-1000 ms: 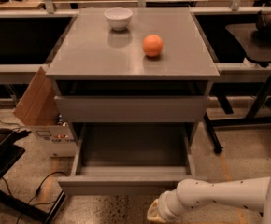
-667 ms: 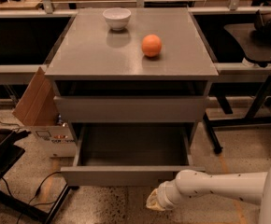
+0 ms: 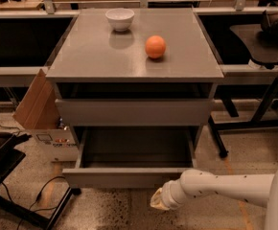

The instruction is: Close middle drawer

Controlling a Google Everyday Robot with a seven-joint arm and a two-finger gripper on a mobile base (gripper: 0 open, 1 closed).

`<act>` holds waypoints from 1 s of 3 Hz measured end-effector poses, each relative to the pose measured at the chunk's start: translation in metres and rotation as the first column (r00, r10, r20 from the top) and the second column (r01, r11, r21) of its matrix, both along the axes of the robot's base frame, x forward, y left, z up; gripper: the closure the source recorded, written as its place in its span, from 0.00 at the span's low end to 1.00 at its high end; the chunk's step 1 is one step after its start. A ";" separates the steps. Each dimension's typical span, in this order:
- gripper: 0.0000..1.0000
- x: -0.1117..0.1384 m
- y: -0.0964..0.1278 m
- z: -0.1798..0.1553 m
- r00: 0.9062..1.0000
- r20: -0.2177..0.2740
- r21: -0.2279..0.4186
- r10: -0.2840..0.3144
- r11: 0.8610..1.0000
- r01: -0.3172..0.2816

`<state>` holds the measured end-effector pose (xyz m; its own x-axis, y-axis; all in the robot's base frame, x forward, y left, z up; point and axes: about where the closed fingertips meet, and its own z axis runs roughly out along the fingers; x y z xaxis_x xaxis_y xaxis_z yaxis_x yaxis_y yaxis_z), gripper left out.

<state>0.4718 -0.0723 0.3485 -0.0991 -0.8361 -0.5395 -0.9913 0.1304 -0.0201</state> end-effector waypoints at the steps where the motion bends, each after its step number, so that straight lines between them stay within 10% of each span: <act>1: 1.00 0.027 -0.007 -0.005 1.000 0.010 0.010 -0.013 1.000 0.013; 3: 1.00 0.080 -0.019 -0.006 0.999 0.026 0.012 -0.031 0.999 0.031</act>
Offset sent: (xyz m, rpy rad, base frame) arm 0.2006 -0.0424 0.0079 0.0087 -0.1104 -0.0808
